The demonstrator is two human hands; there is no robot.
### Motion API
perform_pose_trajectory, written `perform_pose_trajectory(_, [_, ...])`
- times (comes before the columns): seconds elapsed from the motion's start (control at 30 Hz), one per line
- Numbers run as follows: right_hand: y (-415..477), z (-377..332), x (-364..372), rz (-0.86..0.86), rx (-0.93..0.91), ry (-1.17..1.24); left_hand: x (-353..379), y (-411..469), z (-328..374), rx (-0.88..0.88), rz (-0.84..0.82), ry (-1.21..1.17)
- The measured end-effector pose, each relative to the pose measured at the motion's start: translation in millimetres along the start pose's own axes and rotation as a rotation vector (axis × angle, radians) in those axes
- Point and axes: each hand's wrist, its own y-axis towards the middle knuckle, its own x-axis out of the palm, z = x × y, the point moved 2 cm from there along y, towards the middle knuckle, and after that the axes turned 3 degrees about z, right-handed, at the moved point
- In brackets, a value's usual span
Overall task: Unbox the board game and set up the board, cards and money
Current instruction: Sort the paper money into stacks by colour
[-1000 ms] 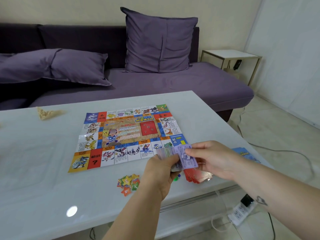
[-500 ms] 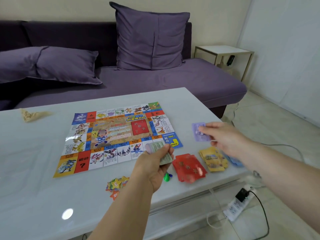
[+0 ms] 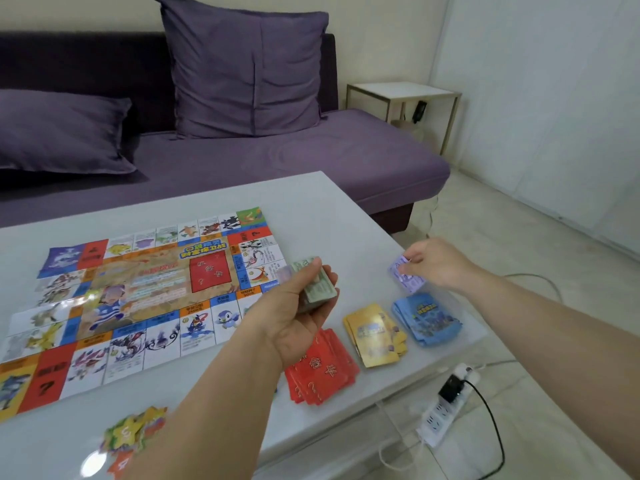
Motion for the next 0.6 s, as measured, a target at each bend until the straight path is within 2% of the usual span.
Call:
perform_pose_trajectory(0.27, [22,-28,-9,-0.333,-0.271,-0.483,6,18,-12,-0.003,-0.022,0.046])
perform_pose_trajectory(0.4, [28,-47,-7,-0.468,-0.348,-0.685,7,23,-14,-0.008,-0.017,0.056])
perform_pose_trajectory(0.53, [30,-48,0,-0.581,-0.357,-0.787,8,26,-16,-0.012,-0.009,0.05])
perform_pose_trajectory(0.6, [30,-48,2,-0.567,-0.365,-0.78,8,27,-16,-0.007,-0.007,0.05])
